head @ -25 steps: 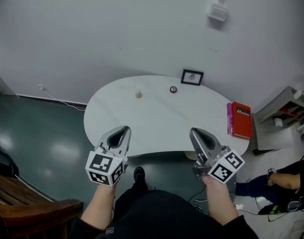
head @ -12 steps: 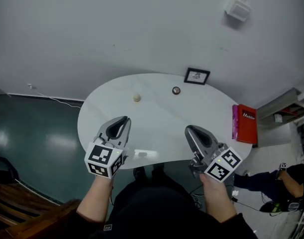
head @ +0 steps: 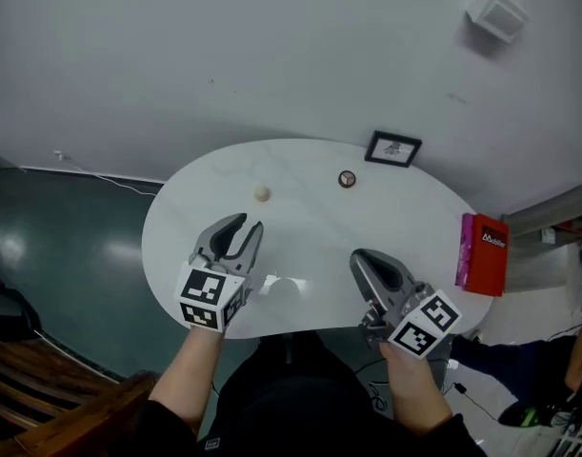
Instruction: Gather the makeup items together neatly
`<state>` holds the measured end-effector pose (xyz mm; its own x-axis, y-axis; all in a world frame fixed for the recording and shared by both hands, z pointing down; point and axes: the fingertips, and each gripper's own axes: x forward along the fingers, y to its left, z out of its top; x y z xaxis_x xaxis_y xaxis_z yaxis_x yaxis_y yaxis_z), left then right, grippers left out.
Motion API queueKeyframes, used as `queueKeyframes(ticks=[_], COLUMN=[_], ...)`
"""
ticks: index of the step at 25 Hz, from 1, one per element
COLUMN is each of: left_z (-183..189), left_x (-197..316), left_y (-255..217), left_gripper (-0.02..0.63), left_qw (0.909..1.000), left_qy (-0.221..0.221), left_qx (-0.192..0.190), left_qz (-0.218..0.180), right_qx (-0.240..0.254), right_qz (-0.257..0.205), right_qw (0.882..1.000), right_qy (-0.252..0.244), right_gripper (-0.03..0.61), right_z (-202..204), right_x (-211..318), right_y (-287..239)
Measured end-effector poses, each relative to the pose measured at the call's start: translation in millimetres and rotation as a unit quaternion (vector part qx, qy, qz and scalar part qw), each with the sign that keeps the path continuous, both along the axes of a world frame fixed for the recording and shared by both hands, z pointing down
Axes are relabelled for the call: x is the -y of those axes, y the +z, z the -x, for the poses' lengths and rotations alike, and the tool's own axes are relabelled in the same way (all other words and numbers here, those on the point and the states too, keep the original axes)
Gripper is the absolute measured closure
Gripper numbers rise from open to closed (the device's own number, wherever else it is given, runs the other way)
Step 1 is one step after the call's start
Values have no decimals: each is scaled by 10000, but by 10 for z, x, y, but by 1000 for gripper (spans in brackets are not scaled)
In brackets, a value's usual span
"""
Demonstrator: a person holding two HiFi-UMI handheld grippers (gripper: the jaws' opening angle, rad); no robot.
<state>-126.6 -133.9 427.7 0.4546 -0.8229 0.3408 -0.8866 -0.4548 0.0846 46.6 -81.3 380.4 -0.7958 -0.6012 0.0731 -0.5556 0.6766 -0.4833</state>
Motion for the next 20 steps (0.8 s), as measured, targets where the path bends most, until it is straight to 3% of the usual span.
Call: queueKeyframes(ticks=[13, 20], left_z=[92, 147], left_x=[769, 1073], left_y=[1138, 1756], left_gripper=[413, 393], left_qw=[9989, 9948], left_qy=[-208, -308], left_qx=[281, 615], left_qz=[310, 747], right_qx=[11, -120], right_qz=[735, 955], right_qw=[9968, 9950], right_qy=[-325, -262], right_gripper=[543, 543], right_z=[145, 72], right_x=[287, 366], right_y=[793, 991])
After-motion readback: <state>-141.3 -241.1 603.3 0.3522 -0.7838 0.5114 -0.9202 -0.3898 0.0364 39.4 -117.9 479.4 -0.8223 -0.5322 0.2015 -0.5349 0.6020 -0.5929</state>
